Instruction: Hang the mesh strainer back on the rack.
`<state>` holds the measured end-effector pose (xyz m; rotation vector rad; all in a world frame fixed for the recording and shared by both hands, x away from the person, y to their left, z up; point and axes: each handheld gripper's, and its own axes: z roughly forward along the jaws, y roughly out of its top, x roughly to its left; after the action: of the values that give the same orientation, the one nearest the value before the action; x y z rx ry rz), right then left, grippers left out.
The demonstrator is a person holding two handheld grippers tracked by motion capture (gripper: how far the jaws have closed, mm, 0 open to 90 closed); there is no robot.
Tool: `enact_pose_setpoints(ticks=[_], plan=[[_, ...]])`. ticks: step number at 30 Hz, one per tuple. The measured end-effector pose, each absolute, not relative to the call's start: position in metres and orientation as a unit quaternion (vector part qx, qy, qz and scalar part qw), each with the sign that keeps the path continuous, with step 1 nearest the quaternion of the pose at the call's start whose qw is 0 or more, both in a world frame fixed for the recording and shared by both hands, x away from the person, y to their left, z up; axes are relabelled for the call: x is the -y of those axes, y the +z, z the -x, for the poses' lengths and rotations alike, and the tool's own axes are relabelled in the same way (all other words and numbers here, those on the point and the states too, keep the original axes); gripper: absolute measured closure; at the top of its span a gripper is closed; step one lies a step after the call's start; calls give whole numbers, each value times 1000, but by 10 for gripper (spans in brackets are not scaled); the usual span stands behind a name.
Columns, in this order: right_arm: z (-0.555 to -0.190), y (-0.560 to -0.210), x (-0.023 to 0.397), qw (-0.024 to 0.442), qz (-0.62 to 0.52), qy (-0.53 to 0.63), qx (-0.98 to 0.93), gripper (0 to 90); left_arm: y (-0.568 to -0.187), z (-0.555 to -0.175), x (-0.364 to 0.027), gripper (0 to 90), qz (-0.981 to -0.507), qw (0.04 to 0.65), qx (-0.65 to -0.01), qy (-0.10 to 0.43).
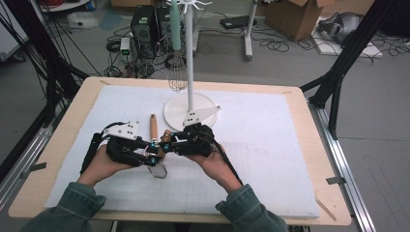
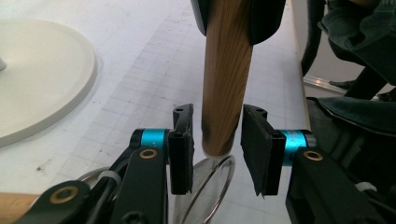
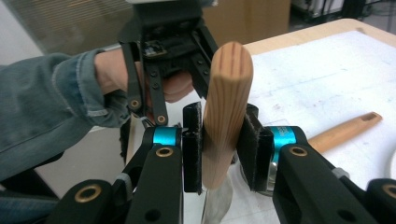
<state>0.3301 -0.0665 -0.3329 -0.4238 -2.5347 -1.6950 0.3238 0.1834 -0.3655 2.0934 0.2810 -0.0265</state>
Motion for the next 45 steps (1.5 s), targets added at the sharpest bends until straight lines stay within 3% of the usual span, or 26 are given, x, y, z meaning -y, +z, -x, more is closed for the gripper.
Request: enact_pose_setpoints(ticks=[5, 11, 16, 27, 45], plan=[[-331, -328, 63, 31, 118, -541, 832, 730, -370, -325, -178, 641, -861, 495, -117, -21], [-334, -326, 64, 37, 110, -548, 828, 728, -370, -325, -177, 716, -850, 514, -112, -22], [-332, -327, 65, 22, 117, -566, 816, 657, -366, -326, -178, 720, -832, 539, -130, -21], [-333, -338, 64, 11, 123, -581, 804, 710, -366, -326, -175, 720, -829, 540, -143, -15], [-333, -344, 63, 12, 124, -586, 800, 718, -366, -325, -175, 720, -829, 540, -146, -7]])
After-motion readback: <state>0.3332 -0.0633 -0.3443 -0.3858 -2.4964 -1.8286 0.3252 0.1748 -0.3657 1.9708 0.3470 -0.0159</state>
